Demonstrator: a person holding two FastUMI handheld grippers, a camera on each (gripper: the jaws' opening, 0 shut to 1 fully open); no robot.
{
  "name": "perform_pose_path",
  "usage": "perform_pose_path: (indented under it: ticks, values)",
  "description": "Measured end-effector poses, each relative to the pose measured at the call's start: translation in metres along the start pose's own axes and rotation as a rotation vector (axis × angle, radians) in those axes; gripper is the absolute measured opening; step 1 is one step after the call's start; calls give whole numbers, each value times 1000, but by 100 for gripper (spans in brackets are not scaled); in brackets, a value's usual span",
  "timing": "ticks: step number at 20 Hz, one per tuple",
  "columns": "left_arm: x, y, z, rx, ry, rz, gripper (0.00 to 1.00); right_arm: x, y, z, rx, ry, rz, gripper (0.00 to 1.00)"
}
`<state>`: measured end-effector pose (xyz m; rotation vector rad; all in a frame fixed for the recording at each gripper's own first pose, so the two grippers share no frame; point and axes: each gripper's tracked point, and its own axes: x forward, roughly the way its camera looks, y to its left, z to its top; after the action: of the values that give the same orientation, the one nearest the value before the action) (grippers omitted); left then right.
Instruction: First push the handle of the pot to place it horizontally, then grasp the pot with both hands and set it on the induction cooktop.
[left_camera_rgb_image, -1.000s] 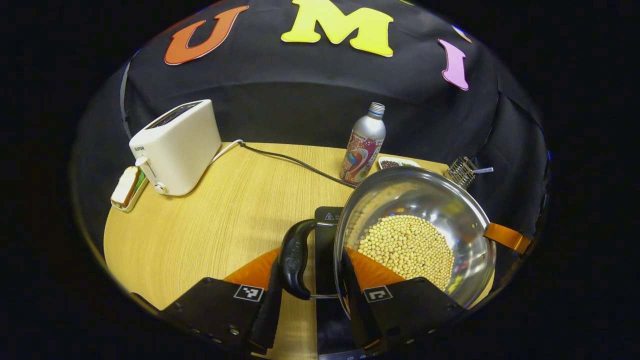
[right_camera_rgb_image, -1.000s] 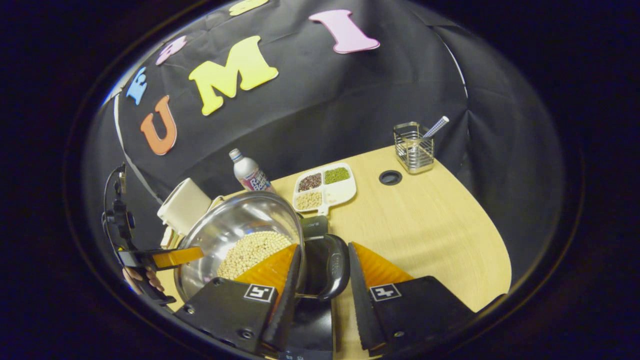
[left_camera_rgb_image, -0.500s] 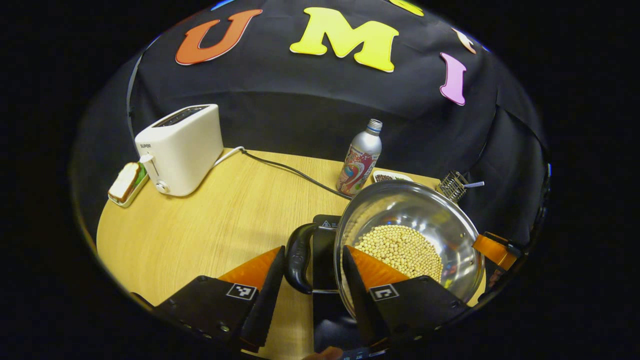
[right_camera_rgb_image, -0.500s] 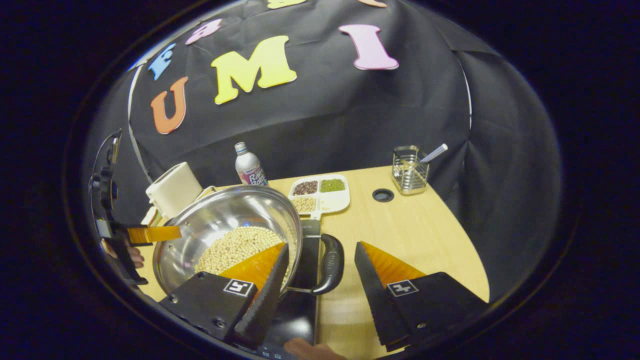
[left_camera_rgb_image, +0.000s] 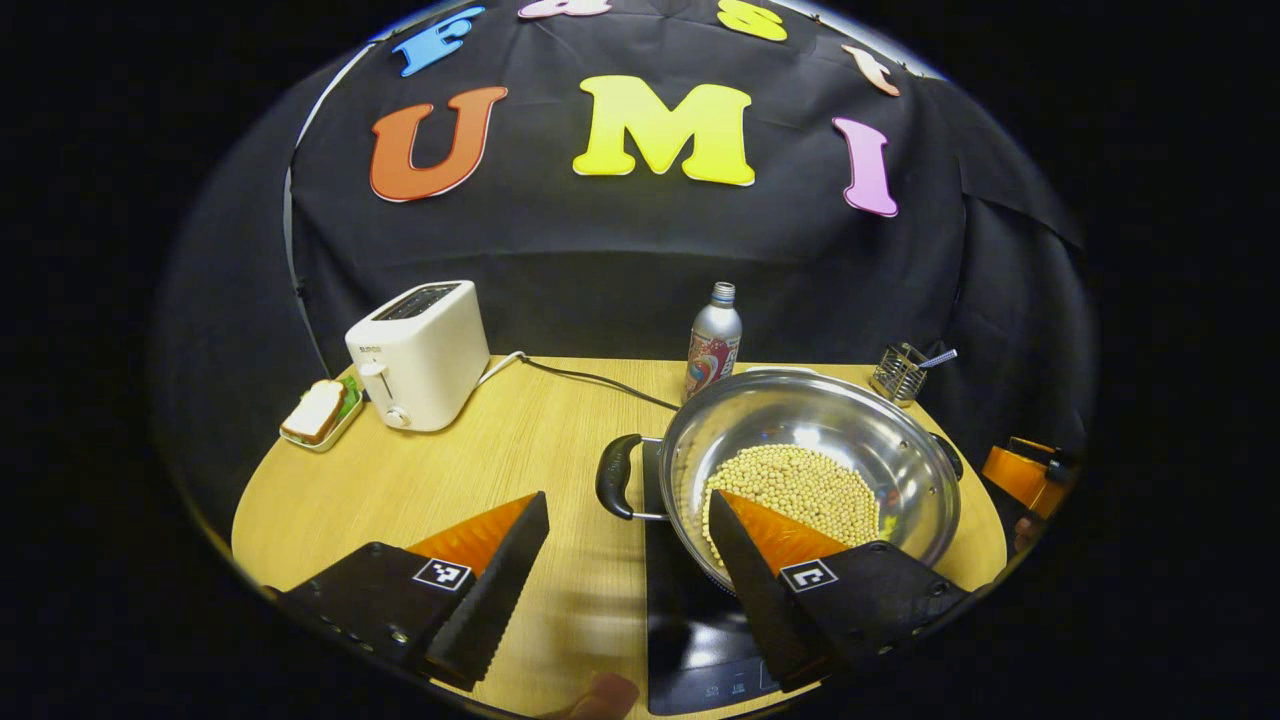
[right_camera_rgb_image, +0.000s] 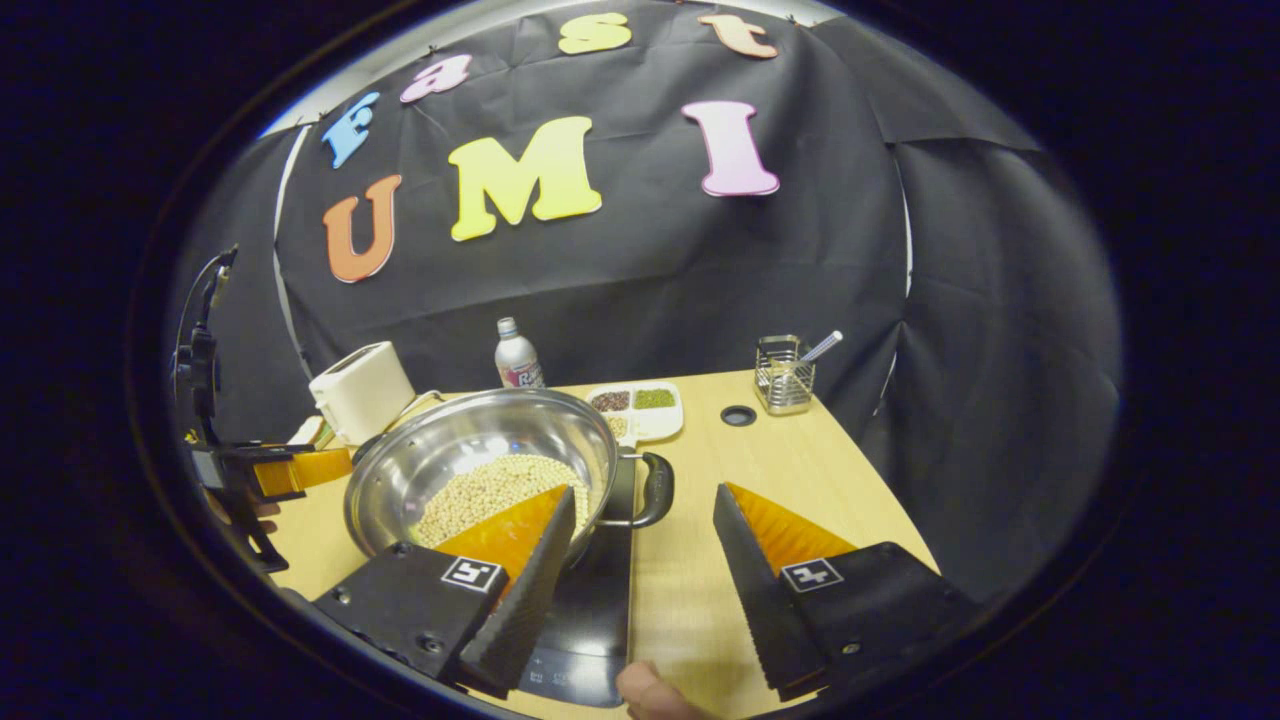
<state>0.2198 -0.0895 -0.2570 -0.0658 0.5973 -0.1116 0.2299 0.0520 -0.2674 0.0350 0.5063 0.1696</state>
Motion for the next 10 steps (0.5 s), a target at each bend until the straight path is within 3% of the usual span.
perform_pose_path:
  ticks: [10]
  values:
    - [-101, -5, 15, 22, -201, 15, 96, -96, 0, 21, -5, -193, -16, 92]
